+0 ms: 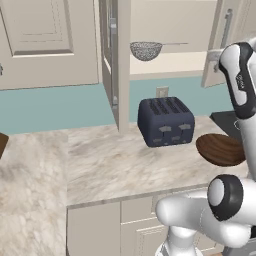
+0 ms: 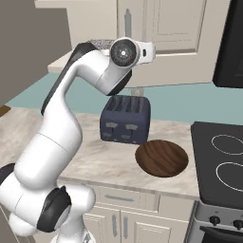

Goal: Open the cabinet and setup a tea strainer by placing it in the bowl upright.

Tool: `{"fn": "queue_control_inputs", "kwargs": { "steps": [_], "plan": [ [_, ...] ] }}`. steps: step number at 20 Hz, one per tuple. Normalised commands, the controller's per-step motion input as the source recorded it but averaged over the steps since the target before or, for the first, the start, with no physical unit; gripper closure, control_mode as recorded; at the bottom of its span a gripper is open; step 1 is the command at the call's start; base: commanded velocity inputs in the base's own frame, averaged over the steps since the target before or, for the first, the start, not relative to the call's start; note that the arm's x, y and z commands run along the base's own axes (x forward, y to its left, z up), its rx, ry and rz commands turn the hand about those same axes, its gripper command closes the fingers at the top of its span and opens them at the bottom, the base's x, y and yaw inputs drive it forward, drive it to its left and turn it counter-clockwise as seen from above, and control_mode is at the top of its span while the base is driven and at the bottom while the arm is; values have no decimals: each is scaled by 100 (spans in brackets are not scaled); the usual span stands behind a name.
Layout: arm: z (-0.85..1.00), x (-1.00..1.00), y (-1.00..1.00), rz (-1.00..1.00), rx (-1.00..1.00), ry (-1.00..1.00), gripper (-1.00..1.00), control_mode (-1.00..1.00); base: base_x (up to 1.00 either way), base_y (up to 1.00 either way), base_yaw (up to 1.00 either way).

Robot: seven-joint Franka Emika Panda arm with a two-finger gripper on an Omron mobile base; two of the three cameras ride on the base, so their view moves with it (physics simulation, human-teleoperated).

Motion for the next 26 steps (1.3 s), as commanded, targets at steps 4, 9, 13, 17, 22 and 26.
{"fn": "queue_control_inputs", "kwargs": {
  "steps": [4,9,13,17,22,26],
  "plan": [
    [1,-98,-68,0,0,17,100,-100,0,0,0],
    [0,-100,-91,0,3,21,100,-100,0,0,0],
    [0,-96,-58,-3,1,21,100,-100,0,0,0],
    [0,-29,39,-2,-12,16,100,-100,0,0,0],
    [0,0,99,-2,-18,7,-100,-100,0,0,0],
    [0,10,76,-1,-11,0,-100,-100,0,0,0]
  ]
}}
